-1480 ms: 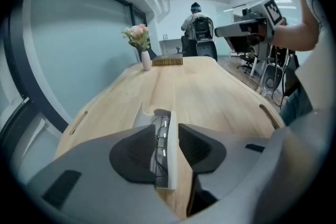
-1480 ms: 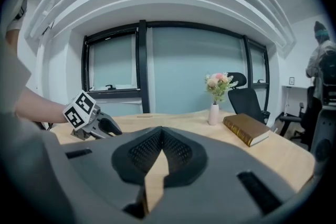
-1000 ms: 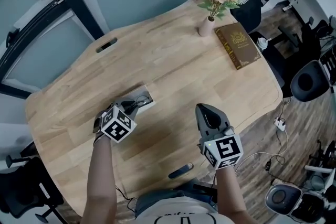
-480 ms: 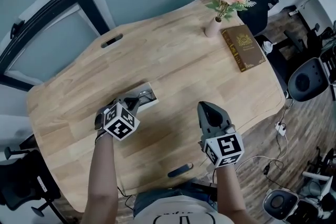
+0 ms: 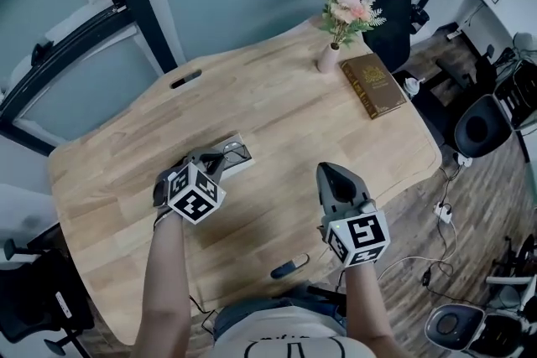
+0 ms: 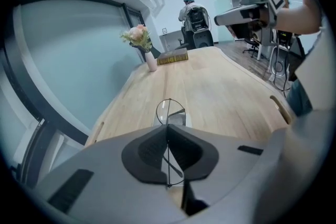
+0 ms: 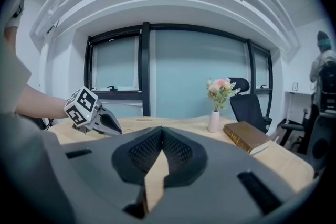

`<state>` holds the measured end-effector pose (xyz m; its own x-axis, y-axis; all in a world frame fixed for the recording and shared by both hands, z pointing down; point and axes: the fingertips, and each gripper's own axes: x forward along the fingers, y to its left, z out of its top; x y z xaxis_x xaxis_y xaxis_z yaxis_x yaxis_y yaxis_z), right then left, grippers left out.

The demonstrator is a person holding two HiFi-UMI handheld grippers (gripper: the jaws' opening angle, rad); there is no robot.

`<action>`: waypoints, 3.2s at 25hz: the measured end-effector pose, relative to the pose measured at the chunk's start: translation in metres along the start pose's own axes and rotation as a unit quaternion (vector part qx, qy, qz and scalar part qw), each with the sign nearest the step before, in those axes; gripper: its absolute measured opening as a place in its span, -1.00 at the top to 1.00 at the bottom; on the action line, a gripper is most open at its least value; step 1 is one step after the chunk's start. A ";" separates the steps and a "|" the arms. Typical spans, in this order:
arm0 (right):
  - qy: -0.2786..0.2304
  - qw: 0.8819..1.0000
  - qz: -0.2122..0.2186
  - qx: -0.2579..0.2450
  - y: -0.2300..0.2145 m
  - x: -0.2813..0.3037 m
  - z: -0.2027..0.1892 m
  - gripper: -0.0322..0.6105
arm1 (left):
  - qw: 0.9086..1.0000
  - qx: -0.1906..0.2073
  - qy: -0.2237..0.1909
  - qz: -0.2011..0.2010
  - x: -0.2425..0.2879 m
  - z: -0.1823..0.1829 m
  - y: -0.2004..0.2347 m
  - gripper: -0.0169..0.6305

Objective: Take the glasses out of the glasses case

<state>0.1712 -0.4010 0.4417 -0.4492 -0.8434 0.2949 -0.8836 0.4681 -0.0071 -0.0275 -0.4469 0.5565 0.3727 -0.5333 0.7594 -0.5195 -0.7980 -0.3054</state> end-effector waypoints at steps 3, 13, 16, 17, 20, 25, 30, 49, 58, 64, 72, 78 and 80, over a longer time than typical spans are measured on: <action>-0.012 1.000 -0.006 -0.004 0.007 -0.014 0.008 0.86 | 1.000 0.006 -0.015 0.015 -0.020 0.008 0.002 0.88; -0.037 0.999 0.004 -0.024 0.044 -0.035 0.028 0.86 | 0.998 -0.009 -0.020 0.055 -0.075 -0.016 0.009 0.88; -0.038 0.999 0.013 -0.027 0.058 -0.035 0.029 0.86 | 0.997 -0.016 -0.016 0.067 -0.091 -0.031 0.013 0.88; -0.039 0.999 0.017 -0.029 0.064 -0.034 0.030 0.86 | 0.997 -0.020 -0.014 0.072 -0.096 -0.037 0.014 0.88; -0.040 0.998 0.030 -0.034 0.081 -0.031 0.032 0.86 | 0.996 -0.033 -0.009 0.084 -0.111 -0.057 0.017 0.88; -0.034 0.997 0.048 -0.044 0.104 -0.026 0.028 0.86 | 0.994 -0.060 0.002 0.093 -0.124 -0.090 0.013 0.88; -0.014 0.997 0.057 -0.044 0.114 -0.016 0.012 0.86 | 0.991 -0.107 0.003 0.086 -0.119 -0.120 0.009 0.88; 0.074 0.994 0.069 -0.052 0.093 0.041 -0.043 0.86 | 0.982 -0.177 0.066 0.029 -0.041 -0.198 0.001 0.87; 0.069 0.993 0.074 -0.056 0.092 0.049 -0.033 0.86 | 0.980 -0.187 0.065 0.034 -0.043 -0.195 0.005 0.30; 0.048 0.995 0.056 -0.061 0.101 0.031 -0.016 0.86 | 0.981 -0.184 0.025 0.062 -0.072 -0.178 0.011 0.20; 0.005 0.998 -0.013 -0.062 0.112 -0.020 0.020 0.86 | 0.977 -0.168 -0.049 0.125 -0.142 -0.151 0.012 0.32; -0.027 0.996 -0.037 -0.076 0.134 -0.070 0.039 0.86 | 0.955 -0.182 -0.142 0.186 -0.210 -0.126 0.004 0.90; -0.038 0.995 -0.045 -0.080 0.139 -0.086 0.047 0.86 | 0.948 -0.189 -0.175 0.189 -0.230 -0.115 -0.003 0.90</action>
<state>0.0806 -0.2757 0.3707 -0.3837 -0.8983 0.2139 -0.8909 0.4211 0.1704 -0.2005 -0.2900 0.4490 0.3030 -0.8739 0.3800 -0.8801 -0.4096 -0.2403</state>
